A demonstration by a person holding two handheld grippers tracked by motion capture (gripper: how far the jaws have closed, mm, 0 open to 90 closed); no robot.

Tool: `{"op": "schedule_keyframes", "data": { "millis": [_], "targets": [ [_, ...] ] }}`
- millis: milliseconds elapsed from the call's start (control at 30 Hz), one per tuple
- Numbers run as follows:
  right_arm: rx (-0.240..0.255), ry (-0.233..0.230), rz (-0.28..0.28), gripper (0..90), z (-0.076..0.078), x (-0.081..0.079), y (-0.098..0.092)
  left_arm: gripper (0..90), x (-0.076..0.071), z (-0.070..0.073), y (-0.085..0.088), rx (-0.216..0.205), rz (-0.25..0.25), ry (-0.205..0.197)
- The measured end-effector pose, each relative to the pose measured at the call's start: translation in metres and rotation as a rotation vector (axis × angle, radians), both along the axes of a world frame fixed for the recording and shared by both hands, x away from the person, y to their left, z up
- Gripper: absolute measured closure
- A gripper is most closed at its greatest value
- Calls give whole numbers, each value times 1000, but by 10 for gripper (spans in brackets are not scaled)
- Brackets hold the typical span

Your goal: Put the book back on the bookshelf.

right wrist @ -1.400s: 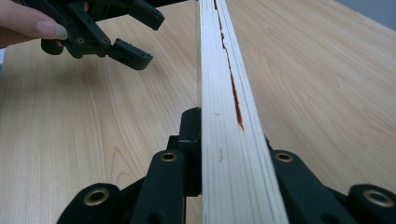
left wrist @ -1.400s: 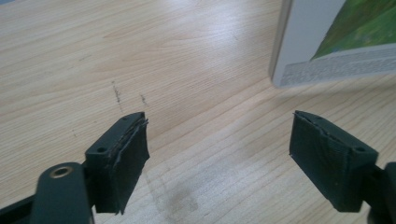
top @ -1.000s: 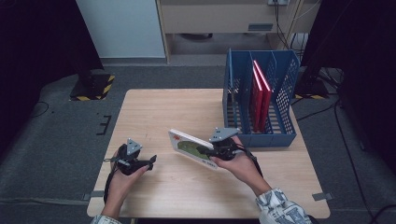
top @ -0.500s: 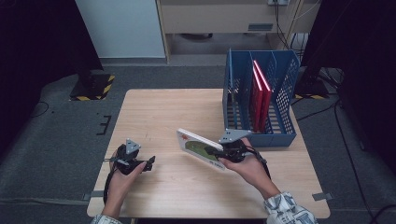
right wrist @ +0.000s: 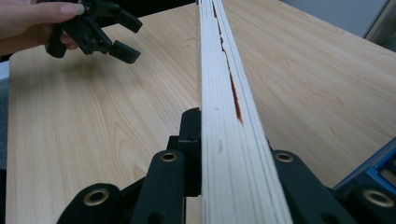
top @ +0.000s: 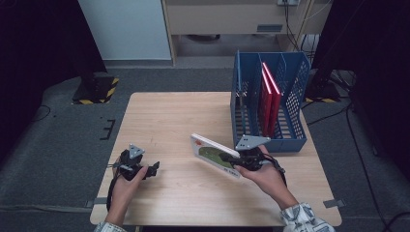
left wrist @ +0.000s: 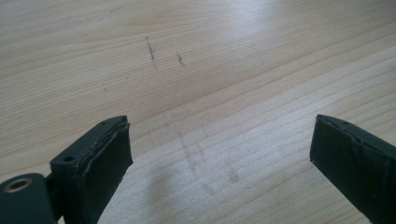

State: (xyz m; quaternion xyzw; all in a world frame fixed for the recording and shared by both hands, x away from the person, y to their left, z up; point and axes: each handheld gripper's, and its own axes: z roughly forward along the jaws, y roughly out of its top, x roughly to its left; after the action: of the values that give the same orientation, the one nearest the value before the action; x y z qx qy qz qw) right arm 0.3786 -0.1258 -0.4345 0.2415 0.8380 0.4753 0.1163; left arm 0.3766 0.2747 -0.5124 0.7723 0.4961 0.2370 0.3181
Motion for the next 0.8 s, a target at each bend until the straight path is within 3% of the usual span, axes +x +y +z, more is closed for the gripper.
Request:
{"op": "schedule_keyframes", "data": {
  "millis": [800],
  "targets": [
    [18,-7,-71,756,3,-18,-44,53,1,-3,2,13,9,19]
  ]
}}
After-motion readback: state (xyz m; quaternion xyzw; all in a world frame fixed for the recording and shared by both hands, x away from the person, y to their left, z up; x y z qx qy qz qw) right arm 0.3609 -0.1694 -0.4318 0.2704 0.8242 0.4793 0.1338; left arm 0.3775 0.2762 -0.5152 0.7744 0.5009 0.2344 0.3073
